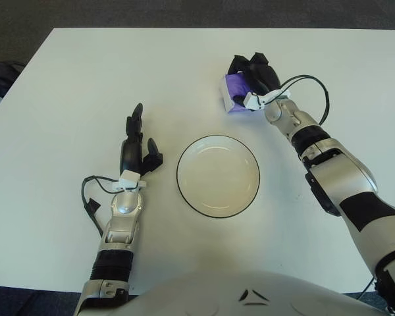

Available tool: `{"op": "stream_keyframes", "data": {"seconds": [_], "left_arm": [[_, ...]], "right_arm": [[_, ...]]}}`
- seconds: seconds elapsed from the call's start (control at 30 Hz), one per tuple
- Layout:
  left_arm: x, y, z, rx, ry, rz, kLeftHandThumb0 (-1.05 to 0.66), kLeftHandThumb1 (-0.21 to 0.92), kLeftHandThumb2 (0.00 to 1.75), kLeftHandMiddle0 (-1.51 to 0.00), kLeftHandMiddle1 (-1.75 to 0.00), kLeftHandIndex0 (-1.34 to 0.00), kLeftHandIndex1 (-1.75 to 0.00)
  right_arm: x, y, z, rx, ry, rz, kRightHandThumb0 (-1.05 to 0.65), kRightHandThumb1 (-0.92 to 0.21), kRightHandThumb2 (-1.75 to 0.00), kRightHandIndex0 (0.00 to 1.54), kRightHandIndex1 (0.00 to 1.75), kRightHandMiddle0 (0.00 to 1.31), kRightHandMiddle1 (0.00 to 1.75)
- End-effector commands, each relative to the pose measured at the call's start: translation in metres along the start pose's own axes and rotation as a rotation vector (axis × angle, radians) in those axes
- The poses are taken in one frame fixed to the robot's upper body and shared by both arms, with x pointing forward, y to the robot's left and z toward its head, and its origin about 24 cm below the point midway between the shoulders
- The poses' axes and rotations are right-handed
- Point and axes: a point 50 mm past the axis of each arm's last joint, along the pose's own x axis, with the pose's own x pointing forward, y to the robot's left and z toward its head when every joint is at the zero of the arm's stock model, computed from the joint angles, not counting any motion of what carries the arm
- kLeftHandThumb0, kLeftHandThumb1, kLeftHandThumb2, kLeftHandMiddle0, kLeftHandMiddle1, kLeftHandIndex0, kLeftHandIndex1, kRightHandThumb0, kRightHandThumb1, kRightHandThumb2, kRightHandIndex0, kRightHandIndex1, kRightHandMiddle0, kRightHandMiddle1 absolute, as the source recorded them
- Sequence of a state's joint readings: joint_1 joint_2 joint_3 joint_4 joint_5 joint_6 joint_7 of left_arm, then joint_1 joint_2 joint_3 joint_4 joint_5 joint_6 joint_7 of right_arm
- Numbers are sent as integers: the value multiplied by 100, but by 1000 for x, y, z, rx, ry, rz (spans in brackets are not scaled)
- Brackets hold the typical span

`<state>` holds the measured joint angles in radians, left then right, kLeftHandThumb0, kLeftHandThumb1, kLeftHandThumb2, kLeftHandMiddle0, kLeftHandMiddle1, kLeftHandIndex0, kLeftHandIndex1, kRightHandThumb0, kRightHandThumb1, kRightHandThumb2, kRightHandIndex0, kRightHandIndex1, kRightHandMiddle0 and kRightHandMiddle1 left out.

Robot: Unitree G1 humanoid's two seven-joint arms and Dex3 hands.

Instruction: Put the tissue paper into the plate.

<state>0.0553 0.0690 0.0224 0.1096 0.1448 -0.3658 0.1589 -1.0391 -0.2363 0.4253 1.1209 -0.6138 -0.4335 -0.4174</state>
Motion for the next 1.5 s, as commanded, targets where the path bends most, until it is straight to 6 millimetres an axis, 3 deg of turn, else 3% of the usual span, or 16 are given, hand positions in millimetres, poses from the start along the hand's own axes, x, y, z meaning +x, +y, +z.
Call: {"op": "stream_keyframes", "data": {"seconds": [0.0,0.37,0.67,1.2,1.47], "left_arm": [[-35,2,-41,33,232,-5,-73,92,104,-15,-1,0,-42],[-35,2,-43,35,234,-9,-72,92,103,-16,-1,0,-45],[-34,0,-43,16,243,-3,-72,92,101,-15,-1,0,-44],[-34,-1,-44,13,240,-10,-72,92,100,-14,0,0,-40],[-35,-1,-45,13,234,-5,-71,92,101,-14,0,0,-40]], "right_arm": [[-3,-4,-4,30,14,-30,0,6,-173,92,168,67,175],[12,-46,14,72,-82,-238,0,-3,-160,89,158,60,175],[18,-74,33,136,-163,-339,0,-6,-157,86,162,56,175],[16,-85,57,189,-203,-416,0,-5,-161,85,167,58,175],[-10,-82,82,229,-258,-452,0,-4,-163,84,172,58,175]]}}
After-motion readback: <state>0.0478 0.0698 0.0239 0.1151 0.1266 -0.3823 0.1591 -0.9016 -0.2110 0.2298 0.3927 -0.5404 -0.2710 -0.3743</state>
